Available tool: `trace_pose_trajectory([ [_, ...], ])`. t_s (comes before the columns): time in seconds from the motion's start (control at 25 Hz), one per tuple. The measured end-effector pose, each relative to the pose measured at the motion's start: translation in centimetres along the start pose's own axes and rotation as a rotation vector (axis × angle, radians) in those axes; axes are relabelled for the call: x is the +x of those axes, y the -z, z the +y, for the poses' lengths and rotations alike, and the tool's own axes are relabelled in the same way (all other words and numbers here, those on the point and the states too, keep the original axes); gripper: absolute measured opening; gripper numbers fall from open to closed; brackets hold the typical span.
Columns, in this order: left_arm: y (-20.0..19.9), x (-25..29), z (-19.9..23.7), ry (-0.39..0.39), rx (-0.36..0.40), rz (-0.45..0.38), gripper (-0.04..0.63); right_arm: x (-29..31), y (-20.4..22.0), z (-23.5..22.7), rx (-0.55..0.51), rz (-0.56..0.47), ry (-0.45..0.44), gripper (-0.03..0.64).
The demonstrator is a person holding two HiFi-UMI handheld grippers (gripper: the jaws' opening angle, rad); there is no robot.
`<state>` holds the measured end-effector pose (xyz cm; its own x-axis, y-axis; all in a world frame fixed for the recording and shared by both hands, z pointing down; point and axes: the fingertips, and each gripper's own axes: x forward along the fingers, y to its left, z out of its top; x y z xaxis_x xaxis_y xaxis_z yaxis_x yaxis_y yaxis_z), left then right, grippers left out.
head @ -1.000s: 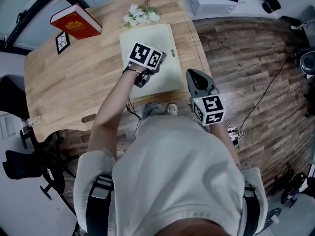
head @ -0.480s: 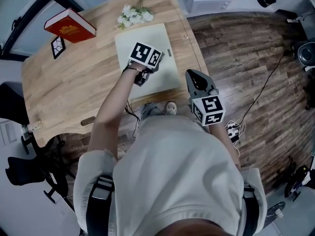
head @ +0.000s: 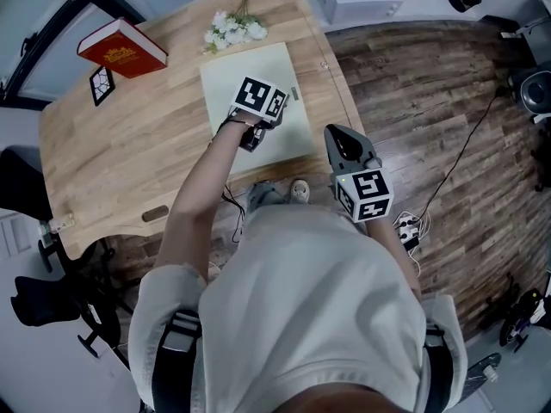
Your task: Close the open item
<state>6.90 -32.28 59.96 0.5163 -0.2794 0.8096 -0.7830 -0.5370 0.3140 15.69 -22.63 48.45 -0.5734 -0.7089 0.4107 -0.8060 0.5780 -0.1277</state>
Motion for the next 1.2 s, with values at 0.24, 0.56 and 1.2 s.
trace_pose_trajectory([
  [0.24, 0.1, 0.2, 0.0, -0.007, -0.01, 0.009, 0.021, -0.2, 0.2, 0.1, -0.009, 0.01, -0.02, 0.02],
  [0.56, 0.0, 0.4, 0.2, -0.049, -0.031, 0.001, 0.021, -0.6, 0.4, 0.8, -0.031, 0.025, -0.061, 0.02],
  [1.2, 0.3, -2.2, -1.2, -0.087, -0.006, -0.128, 0.021, -1.8, -0.1, 2.7, -0.01, -0.024, -0.039, 0.02],
])
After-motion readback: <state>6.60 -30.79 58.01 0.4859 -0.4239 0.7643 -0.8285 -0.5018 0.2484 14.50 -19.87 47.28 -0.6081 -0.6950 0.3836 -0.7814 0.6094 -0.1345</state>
